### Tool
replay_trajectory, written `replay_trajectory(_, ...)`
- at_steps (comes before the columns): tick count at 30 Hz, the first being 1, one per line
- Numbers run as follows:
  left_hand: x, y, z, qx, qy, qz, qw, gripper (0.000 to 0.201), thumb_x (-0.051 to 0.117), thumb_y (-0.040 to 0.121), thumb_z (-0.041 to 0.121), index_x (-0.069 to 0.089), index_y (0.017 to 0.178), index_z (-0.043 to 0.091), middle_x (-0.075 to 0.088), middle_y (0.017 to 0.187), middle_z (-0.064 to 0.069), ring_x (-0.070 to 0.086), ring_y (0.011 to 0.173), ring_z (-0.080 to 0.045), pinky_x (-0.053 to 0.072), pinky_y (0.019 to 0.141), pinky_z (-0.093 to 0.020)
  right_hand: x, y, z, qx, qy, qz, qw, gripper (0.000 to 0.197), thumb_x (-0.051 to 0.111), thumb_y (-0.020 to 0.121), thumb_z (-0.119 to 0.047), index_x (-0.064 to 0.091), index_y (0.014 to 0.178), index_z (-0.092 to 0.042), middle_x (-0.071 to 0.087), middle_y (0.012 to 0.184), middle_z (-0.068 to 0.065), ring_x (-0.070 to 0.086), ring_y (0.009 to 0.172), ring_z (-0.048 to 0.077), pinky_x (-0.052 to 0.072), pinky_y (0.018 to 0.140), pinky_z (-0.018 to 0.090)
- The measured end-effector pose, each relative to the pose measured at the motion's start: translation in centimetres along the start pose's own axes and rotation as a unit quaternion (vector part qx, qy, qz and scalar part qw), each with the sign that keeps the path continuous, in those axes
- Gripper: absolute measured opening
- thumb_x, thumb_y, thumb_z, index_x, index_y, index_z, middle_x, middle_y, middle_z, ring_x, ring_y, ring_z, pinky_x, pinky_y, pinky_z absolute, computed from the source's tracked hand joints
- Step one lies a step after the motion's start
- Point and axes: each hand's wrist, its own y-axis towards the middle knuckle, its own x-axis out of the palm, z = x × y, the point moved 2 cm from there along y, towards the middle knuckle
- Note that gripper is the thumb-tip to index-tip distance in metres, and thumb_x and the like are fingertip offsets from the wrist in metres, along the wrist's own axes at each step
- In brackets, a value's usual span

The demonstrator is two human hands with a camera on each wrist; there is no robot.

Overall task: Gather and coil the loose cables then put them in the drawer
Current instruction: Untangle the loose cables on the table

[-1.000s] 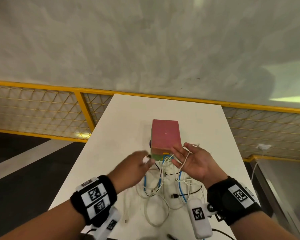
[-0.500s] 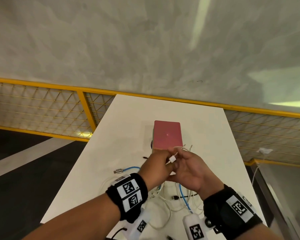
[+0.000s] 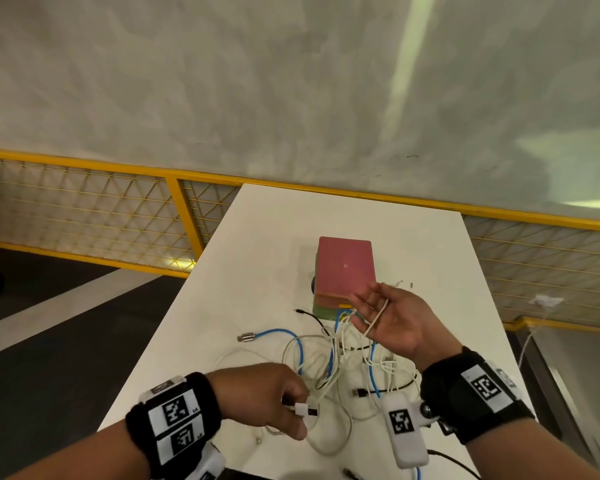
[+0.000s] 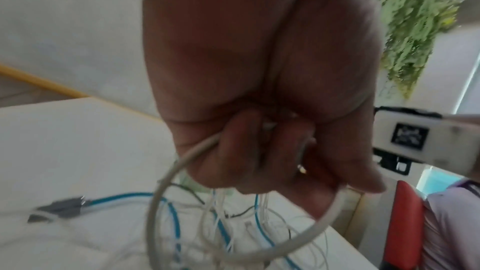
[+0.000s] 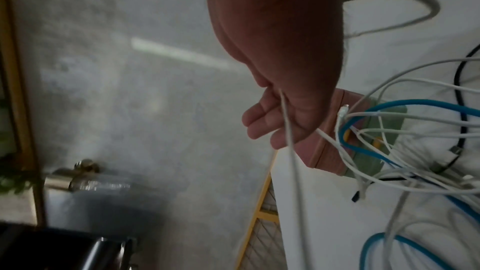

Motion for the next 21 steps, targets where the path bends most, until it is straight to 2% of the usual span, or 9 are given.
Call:
replay_trajectory(3,-2.2,1.1,2.4,0.033,-0.028,0.214,0.976,0.030,0.073,0.082,0.044,0.061,0.074,0.017,0.059,0.066,0.004,0.048,0.061,0.000,0.042,0.062,-0.031,1.3,-0.8,0.9,-0.020,-0.017,-0.040,0.999,0.024,0.045,0.099,-0.026,0.060,0.085,-0.015,0.076,0.079,0.008,0.076,0.074,0.023,0.049,0.082,0.044)
replay_trajectory(5,-3.6,2.5,4.5,0.064,-0.141,0.360,0.920,0.028,0.076,0.082,0.032,0.054,0.066,0.030,0.058,0.060,0.018,0.050,0.055,0.006,0.038,0.055,-0.014,2.2,-1.5,1.7,-0.031,-0.030,-0.067,0.997,0.020,0.048,0.097,-0.026,0.061,0.091,-0.012,0.076,0.086,0.011,0.075,0.077,0.026,0.050,0.082,0.044)
replay_trajectory(7,-4.2,4.1,6.2,0.075,-0.221,0.418,0.878,0.026,0.082,0.075,0.030,0.057,0.071,0.031,0.063,0.064,0.017,0.055,0.058,0.006,0.042,0.056,-0.012,3.0,-2.4,2.4,-0.042,-0.036,-0.087,0.995,0.019,0.053,0.092,-0.026,0.062,0.099,-0.012,0.071,0.089,0.012,0.069,0.080,0.027,0.050,0.081,0.043)
replay_trajectory(9,-3.7,5.6,7.0,0.067,-0.254,0.409,0.874,0.024,0.082,0.073,0.032,0.060,0.079,0.024,0.065,0.071,0.005,0.059,0.063,-0.003,0.048,0.060,-0.022,3.3,-2.9,2.9,-0.037,-0.036,-0.098,0.994,0.020,0.054,0.090,-0.030,0.064,0.098,-0.015,0.065,0.089,0.008,0.064,0.086,0.024,0.048,0.087,0.043)
replay_trajectory(13,-2.1,6.8,6.7,0.087,-0.285,0.346,0.890,0.009,0.070,0.087,0.020,0.066,0.082,0.025,0.066,0.069,0.011,0.064,0.068,-0.008,0.059,0.067,-0.040,2.6,-3.2,2.7,-0.026,-0.071,-0.087,0.993,0.036,0.041,0.100,-0.038,0.066,0.113,-0.016,0.069,0.115,0.015,0.062,0.110,0.032,0.041,0.101,0.051)
replay_trajectory(15,-1.8,6.5,6.2,0.090,-0.263,0.335,0.900,0.002,0.068,0.087,0.018,0.070,0.087,0.019,0.071,0.079,-0.003,0.066,0.074,-0.012,0.057,0.073,-0.046,2.2,-3.1,2.6,-0.021,-0.128,-0.085,0.988,0.039,0.043,0.100,-0.036,0.067,0.117,-0.011,0.067,0.123,0.018,0.061,0.117,0.036,0.041,0.102,0.052)
replay_trajectory(18,-1.7,5.8,5.4,0.087,-0.266,0.286,0.917,0.010,0.071,0.081,0.018,0.071,0.088,0.011,0.074,0.081,-0.007,0.067,0.074,-0.011,0.056,0.073,-0.039,1.9,-3.1,2.0,-0.036,-0.192,-0.059,0.979,0.029,0.049,0.099,-0.031,0.070,0.109,-0.013,0.071,0.101,0.015,0.068,0.088,0.031,0.056,0.077,0.042)
replay_trajectory(19,-1.7,5.4,5.2,0.076,-0.263,0.270,0.923,0.011,0.074,0.080,0.017,0.070,0.082,0.008,0.072,0.069,0.003,0.065,0.066,-0.007,0.055,0.066,-0.031,1.7,-3.1,1.5,-0.055,-0.205,-0.043,0.976,0.025,0.050,0.098,-0.030,0.067,0.106,-0.013,0.070,0.092,0.014,0.067,0.078,0.029,0.056,0.068,0.039)
replay_trajectory(21,-1.4,4.6,4.3,0.024,-0.190,0.270,0.944,0.028,0.078,0.080,0.024,0.060,0.064,0.010,0.051,0.049,0.013,0.045,0.045,0.001,0.037,0.051,-0.021,0.9,-2.9,0.3,-0.092,-0.224,-0.016,0.970,0.023,0.048,0.099,-0.030,0.062,0.098,-0.012,0.069,0.082,0.013,0.066,0.069,0.028,0.054,0.062,0.035)
